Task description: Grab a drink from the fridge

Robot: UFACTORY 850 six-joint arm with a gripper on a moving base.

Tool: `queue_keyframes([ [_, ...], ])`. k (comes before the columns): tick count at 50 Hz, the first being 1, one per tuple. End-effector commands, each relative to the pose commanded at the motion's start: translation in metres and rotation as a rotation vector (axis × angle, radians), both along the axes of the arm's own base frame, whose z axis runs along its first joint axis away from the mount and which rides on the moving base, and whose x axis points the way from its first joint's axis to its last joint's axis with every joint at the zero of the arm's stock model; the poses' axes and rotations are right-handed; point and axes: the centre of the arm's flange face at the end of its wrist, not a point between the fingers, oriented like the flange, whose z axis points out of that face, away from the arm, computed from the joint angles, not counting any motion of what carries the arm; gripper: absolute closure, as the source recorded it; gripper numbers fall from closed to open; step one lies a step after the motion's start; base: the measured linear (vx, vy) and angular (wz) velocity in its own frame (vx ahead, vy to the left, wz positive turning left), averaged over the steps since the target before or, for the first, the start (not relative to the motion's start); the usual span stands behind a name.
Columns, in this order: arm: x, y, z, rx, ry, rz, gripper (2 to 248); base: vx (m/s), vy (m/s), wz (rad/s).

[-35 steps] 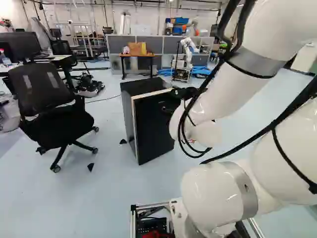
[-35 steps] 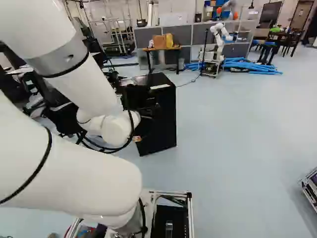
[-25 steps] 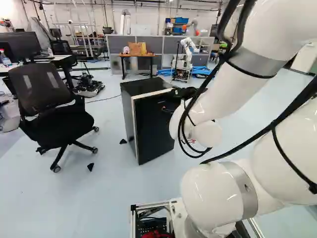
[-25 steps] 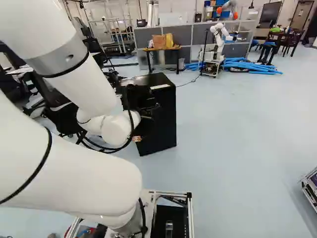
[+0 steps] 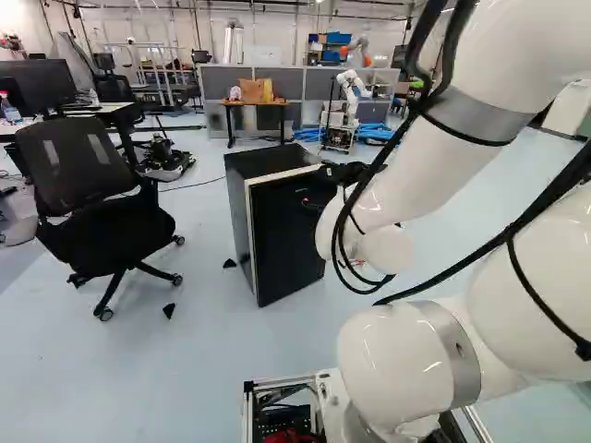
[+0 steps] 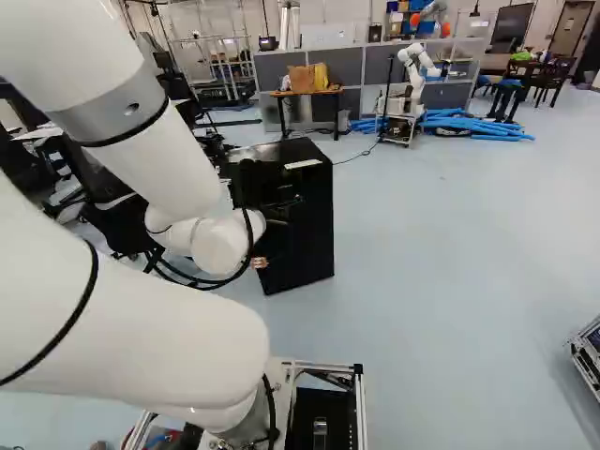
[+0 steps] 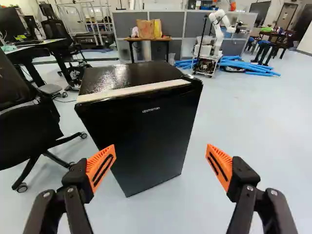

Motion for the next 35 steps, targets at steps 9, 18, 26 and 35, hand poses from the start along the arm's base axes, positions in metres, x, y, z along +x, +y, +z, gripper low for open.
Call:
queue_keyframes([
  [9, 0.0000, 0.0000, 0.0000, 0.000, 0.000, 0.000, 3, 0.000, 0.000, 0.000],
  [18, 0.0000, 0.0000, 0.0000, 0.000, 0.000, 0.000, 3, 0.000, 0.000, 0.000],
  [26, 0.0000, 0.0000, 0.0000, 0.000, 0.000, 0.000, 3, 0.000, 0.000, 0.000],
  [35, 0.0000, 0.0000, 0.0000, 0.000, 0.000, 0.000, 3, 0.015, -0.039, -0.179],
])
